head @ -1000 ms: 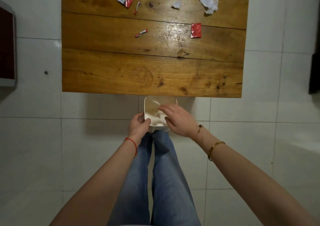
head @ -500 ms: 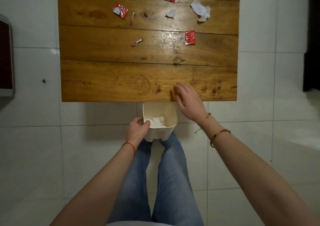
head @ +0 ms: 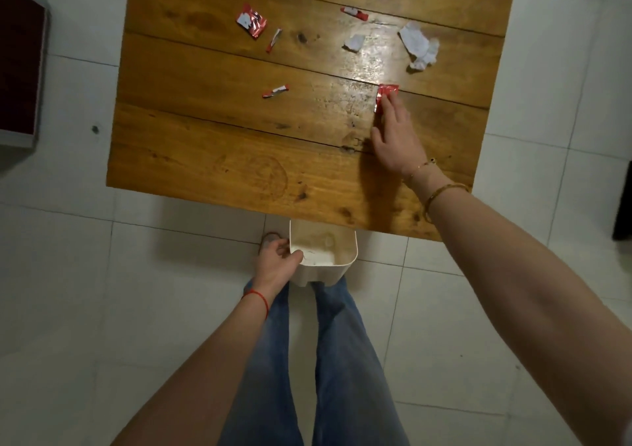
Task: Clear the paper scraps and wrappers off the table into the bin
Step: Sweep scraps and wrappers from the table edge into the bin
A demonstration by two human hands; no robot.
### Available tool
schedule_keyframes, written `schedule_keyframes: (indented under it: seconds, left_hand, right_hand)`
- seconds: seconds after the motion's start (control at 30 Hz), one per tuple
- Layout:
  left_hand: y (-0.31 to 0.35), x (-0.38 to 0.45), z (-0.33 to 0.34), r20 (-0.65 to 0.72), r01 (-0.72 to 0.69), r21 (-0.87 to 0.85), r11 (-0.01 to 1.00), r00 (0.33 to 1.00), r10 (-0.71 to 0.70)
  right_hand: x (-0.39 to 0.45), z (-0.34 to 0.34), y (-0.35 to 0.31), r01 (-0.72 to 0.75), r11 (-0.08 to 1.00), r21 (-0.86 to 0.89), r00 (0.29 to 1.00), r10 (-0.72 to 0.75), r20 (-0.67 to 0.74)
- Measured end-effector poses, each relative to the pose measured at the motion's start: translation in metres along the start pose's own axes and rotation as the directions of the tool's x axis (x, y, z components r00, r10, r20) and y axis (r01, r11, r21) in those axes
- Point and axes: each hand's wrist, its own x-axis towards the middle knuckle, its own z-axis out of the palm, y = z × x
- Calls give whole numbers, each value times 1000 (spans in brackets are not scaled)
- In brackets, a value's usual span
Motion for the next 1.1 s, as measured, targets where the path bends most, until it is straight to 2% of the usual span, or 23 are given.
schedule_keyframes:
  seconds: [0.1, 0.23, 0.4, 0.57, 0.63, 0.7, 0.8, 0.93, 1.0, 1.1]
  left_hand:
    - [-2, -2, 5, -20, -5, -10, 1000, 1000, 4]
    - [-4, -5, 3, -27, -5, -12, 1000, 1000, 5]
    - [-5, -6, -6, -25, 11, -21, 1000, 1000, -11]
    - [-6, -7, -19, -57, 26, -37, 999, 998, -28]
    - [-8, -6, -26, -72, 19, -29, 999, 997, -21]
    - [-9, -6, -34, -81, 4, -19, 1000, 997, -5]
    - [-12, -3, -46, -75, -12, -21, 1000, 997, 10]
    - [-12, 3, -57, -75, -18, 3, 1000, 997, 18]
    - [-12, 4, -61, -74, -31, 8, 999, 997, 32]
    - [-13, 7, -66, -51, -54, 15, 998, 997, 55]
  right_hand:
    - [9, -1, 3, 22, 998, -63, 999, -19, 48]
    - [-9, 7, -9, 244, 961, -134, 966, -228, 123]
    - [-64, 40, -26, 490, 859, -151, 850, -431, 302]
    - [-122, 67, -32, 683, 727, -68, 665, -581, 470]
    - [-131, 70, -37, 722, 690, -41, 617, -617, 488]
    - [-124, 69, -47, 718, 694, -60, 641, -625, 445]
    - [-88, 62, -69, 629, 765, -136, 760, -569, 313]
    - [-26, 54, -99, 435, 874, -216, 896, -396, 200]
    - [-2, 51, -111, 352, 910, -220, 932, -320, 169]
    - [20, 51, -124, 303, 926, -227, 947, -265, 182]
